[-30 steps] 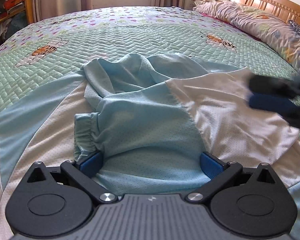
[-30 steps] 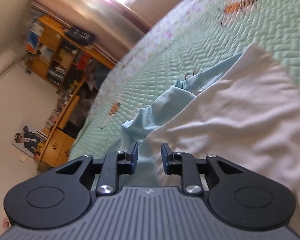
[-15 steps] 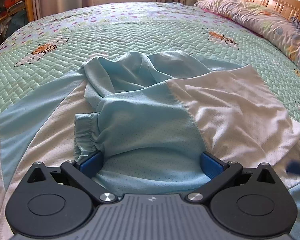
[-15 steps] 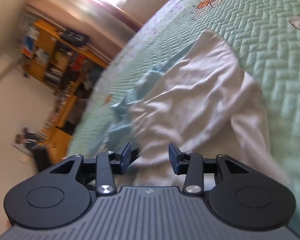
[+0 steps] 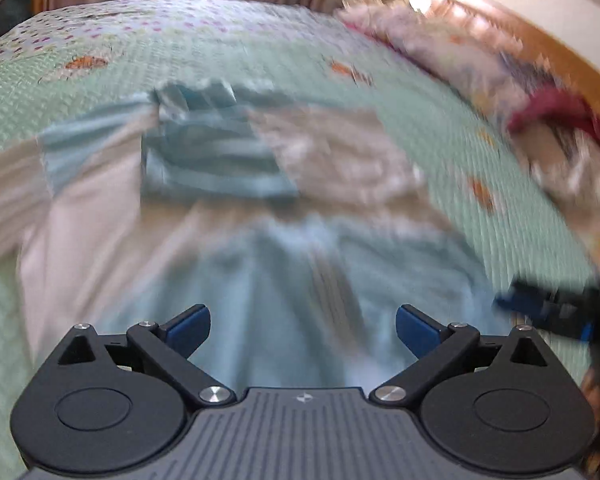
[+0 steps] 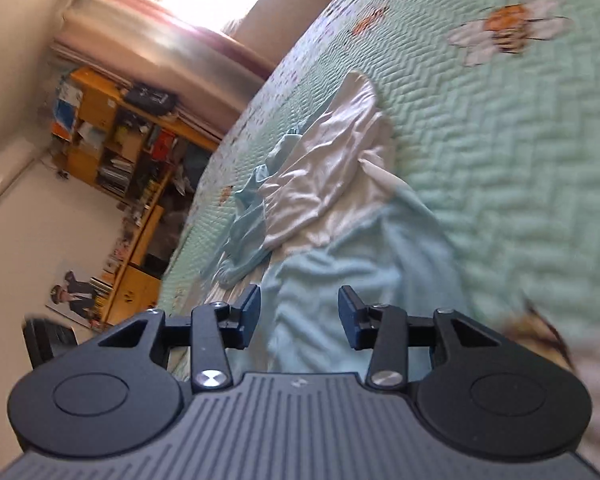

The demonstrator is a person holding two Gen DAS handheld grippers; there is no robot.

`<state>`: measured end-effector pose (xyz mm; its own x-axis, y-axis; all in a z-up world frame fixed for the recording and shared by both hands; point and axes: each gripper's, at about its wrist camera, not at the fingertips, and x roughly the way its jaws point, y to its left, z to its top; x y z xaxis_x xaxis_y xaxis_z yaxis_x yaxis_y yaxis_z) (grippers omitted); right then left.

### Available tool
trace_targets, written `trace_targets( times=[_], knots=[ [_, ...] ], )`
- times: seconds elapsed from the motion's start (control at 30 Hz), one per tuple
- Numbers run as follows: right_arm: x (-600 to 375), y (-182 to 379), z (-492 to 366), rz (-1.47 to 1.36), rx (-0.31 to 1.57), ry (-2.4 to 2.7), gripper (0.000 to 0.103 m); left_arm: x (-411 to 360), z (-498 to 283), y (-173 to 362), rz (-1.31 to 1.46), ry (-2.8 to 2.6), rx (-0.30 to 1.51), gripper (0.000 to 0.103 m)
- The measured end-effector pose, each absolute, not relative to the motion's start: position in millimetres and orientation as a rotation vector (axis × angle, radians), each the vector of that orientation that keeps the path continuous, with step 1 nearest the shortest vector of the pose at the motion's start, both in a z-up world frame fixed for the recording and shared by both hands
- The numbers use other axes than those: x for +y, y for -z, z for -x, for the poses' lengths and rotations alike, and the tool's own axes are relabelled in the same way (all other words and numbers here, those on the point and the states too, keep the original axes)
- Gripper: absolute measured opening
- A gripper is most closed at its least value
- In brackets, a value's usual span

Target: Fold clothes

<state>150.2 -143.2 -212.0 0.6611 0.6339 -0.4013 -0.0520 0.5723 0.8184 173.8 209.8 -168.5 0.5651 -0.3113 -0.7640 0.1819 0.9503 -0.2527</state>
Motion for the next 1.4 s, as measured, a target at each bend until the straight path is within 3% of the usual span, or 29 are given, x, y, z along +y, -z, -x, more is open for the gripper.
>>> trace_targets(
  times=[0.3,0.33,0.37,0.47,0.7,0.73,0.77,0.8,1.0,1.1,1.23,1.4],
  knots=[
    [-154,230,-99,-0.803,0.883,-0.453,0.051,219,-99,215,0.091,0.171,1.009,0.1],
    [-162,239,-95,-0.803,0.905,-0.397,0.03,225,-99,218,0.071,0.133,1.004,0.1],
    [-171,246,-91,-0.855,0.901,-0.382,0.026,228,-96,217,0.064,0.116,0.995,0.1],
    [-186,241,-79,-0.9,0.861,-0.383,0.032,235,-96,210,0.106,0.11,0.992,0.1],
    [-163,236,-91,-0.815,0.847,-0.529,0.033,222,-108,202,0.161,0.197,0.974,0.102],
    [-156,243,-99,-0.769,0.887,-0.53,0.032,223,-109,207,0.166,0.176,0.996,0.102],
    [-153,248,-103,-0.749,0.92,-0.525,0.021,224,-109,211,0.172,0.159,1.015,0.102],
    [-155,249,-105,-0.777,0.925,-0.525,0.021,226,-108,209,0.186,0.159,1.018,0.102],
    [-157,212,-104,-0.869,0.8,-0.606,0.031,231,-101,189,0.251,0.179,1.032,0.102],
    [-144,218,-106,-0.844,0.82,-0.622,0.046,232,-94,197,0.226,0.125,1.055,0.102],
    [-134,250,-94,-0.85,0.917,-0.546,0.044,240,-72,199,0.274,0.066,1.025,0.099],
    [-140,225,-83,-0.808,0.84,-0.574,0.048,208,-66,177,0.201,0.163,0.984,0.101]
  ],
)
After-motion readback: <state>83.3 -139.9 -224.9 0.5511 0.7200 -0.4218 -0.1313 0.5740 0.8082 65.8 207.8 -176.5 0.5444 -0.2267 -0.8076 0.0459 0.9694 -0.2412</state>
